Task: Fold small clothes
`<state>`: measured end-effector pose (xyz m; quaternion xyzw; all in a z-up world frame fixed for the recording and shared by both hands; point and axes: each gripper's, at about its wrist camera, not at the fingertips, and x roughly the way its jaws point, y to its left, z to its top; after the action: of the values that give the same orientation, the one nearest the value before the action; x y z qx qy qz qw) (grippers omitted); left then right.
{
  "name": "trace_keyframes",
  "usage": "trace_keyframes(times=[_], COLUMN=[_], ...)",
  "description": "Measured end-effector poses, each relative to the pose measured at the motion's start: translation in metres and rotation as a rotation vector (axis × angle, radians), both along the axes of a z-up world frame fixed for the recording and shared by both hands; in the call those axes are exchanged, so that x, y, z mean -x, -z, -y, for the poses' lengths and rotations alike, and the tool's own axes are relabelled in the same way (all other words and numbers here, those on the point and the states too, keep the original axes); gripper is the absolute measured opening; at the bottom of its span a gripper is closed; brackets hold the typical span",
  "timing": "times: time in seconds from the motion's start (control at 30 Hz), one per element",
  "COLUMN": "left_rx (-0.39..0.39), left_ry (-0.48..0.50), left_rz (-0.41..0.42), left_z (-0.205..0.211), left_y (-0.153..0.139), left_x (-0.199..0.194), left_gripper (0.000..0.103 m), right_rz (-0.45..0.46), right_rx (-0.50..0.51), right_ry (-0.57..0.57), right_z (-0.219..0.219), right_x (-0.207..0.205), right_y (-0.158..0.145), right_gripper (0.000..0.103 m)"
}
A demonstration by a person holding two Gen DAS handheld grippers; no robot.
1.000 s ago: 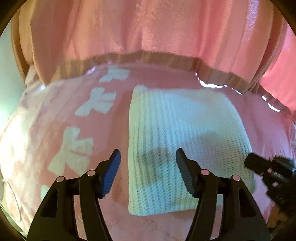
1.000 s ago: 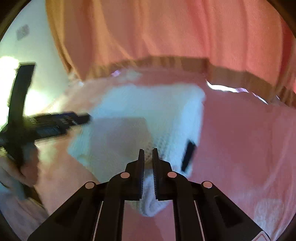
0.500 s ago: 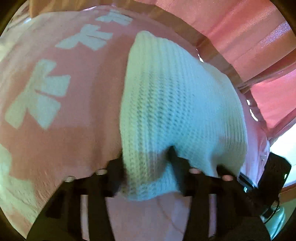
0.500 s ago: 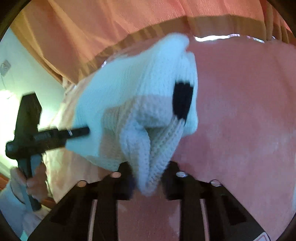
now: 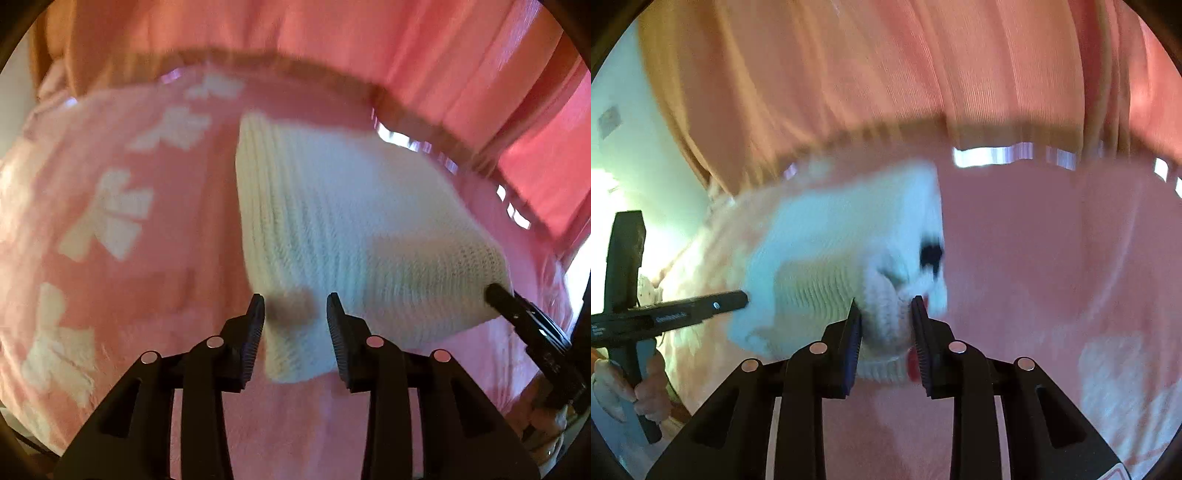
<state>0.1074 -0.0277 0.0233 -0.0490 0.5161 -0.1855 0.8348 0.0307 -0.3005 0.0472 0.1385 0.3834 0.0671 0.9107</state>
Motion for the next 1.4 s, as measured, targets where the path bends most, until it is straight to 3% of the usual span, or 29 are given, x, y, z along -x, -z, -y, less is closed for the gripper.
trace_keyframes(times=[0.07, 0.1, 0.2, 0.27, 0.3, 0.37, 0.43, 0.53, 0.57, 0.67, 0.77, 0.87, 0.93, 1.0, 1.17, 1.4], left_rx=[0.003, -0.032, -0.082, -0.100, -0.127, -0.183, -0.234, -0.241, -0.233, -0.237, -0.244, -0.245, -0.255, -0.272, -0.259, -0.313], left_ry=[-0.002, -0.006, -0.020, -0.029, -0.038, -0.039, -0.022, -0.016, -0.019, -0.026, -0.025, -0.051, -0.070, -0.088, -0.147, -0.116], left_rz=[0.034, 0.067, 0.098, 0.057, 0.043, 0.068, 0.103, 0.128, 0.130, 0.143, 0.175, 0.253, 0.307, 0.355, 0.396, 0.452], left_z=[0.006, 0.011, 0.025, 0.029, 0.032, 0.037, 0.046, 0.049, 0.048, 0.051, 0.055, 0.054, 0.054, 0.053, 0.050, 0.063], left_y=[-0.009, -0.013, -0.012, 0.000, 0.009, 0.016, 0.014, 0.008, 0.007, 0.006, 0.002, -0.011, -0.018, -0.023, -0.021, -0.003], left_x=[-0.004, -0.009, -0.019, -0.026, -0.031, -0.037, -0.031, -0.024, -0.022, -0.019, -0.013, 0.005, 0.016, 0.029, 0.058, 0.092], left_gripper=[0.034, 0.034, 0.035, 0.037, 0.039, 0.045, 0.046, 0.046, 0.046, 0.046, 0.047, 0.070, 0.083, 0.087, 0.090, 0.090], right_rz=[0.044, 0.051, 0.035, -0.018, -0.097, -0.174, -0.148, -0.046, -0.042, -0.155, -0.114, -0.012, 0.053, 0.085, 0.012, -0.031], right_rx=[0.017, 0.030, 0.032, 0.030, 0.066, 0.091, 0.035, 0.070, 0.090, 0.139, 0.106, 0.161, 0.217, 0.260, 0.231, 0.225], right_ry=[-0.035, -0.042, -0.071, -0.087, -0.098, -0.095, -0.069, -0.060, -0.059, -0.065, -0.036, -0.015, 0.026, 0.089, 0.166, 0.216], right_z=[-0.009, -0.010, -0.014, -0.014, -0.014, -0.003, 0.003, -0.003, -0.006, -0.012, -0.016, -0.023, -0.025, -0.023, -0.012, -0.011], right_x=[-0.009, -0.014, -0.035, -0.048, -0.060, -0.061, -0.052, -0.036, -0.035, -0.047, -0.040, -0.015, 0.005, 0.026, 0.052, 0.065], right_y=[-0.018, -0.022, -0.023, -0.009, 0.015, 0.046, 0.044, 0.014, 0.014, 0.050, 0.039, 0.012, 0.002, 0.001, 0.020, 0.039], right_gripper=[0.014, 0.009, 0.009, 0.009, 0.007, 0.001, 0.001, 0.001, 0.001, 0.000, 0.000, 0.018, 0.051, 0.054, 0.062, 0.067])
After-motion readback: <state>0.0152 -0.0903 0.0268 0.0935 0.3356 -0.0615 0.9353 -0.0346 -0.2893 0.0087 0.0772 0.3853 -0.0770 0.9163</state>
